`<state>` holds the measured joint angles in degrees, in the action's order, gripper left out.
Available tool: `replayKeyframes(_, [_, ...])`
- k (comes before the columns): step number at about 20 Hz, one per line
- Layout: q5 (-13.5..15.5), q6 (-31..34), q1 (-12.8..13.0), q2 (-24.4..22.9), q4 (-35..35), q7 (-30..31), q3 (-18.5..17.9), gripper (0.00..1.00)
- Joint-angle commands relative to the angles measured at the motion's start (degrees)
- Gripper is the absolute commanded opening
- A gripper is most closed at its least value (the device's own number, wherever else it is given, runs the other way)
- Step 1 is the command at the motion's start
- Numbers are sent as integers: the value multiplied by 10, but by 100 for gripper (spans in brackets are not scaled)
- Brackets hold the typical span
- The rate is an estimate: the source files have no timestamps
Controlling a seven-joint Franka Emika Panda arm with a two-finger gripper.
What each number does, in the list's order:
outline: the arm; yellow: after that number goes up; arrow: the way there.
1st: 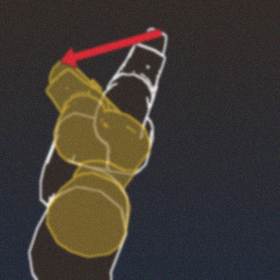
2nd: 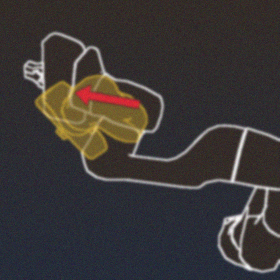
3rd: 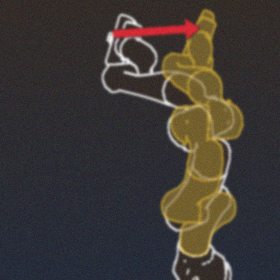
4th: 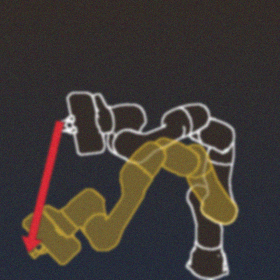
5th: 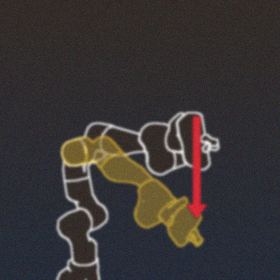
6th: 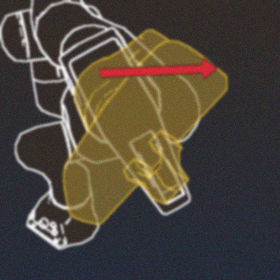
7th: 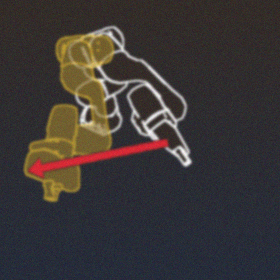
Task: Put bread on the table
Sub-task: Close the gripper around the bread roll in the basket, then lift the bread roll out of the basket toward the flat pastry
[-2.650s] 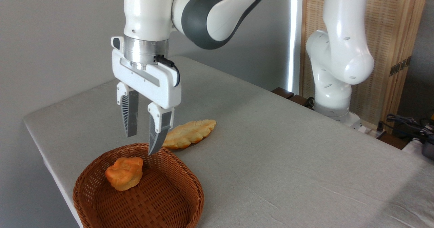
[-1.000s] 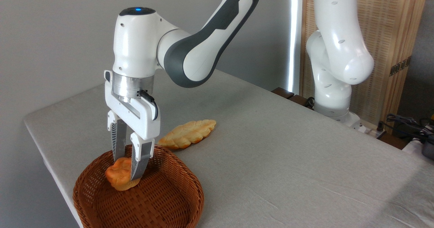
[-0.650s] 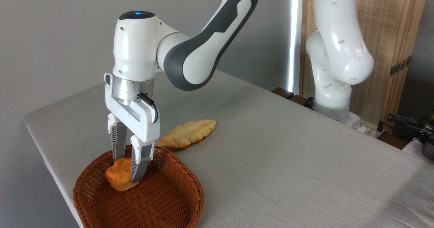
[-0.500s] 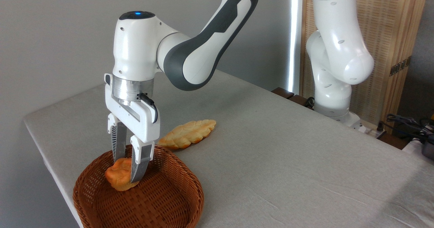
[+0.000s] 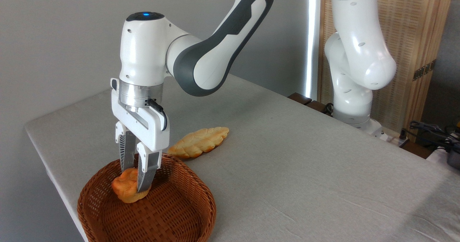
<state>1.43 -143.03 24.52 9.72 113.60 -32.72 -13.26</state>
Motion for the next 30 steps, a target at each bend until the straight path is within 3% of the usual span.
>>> replayKeyframes(1, [-4, -11, -1, 1, -1, -11, -4, 51])
replayKeyframes(7, [-4, -11, -1, -1, -1, -12, -6, 56])
replayKeyframes(16, [2, -11, -1, -7, -1, -20, -9, 55])
replayKeyframes(23, [6, -1, -3, -56, 0, -17, -12, 55])
replayKeyframes(26, [6, 41, -3, -93, 0, -18, -33, 55])
replayKeyframes(30, [5, 100, -3, -135, 6, -22, -37, 55])
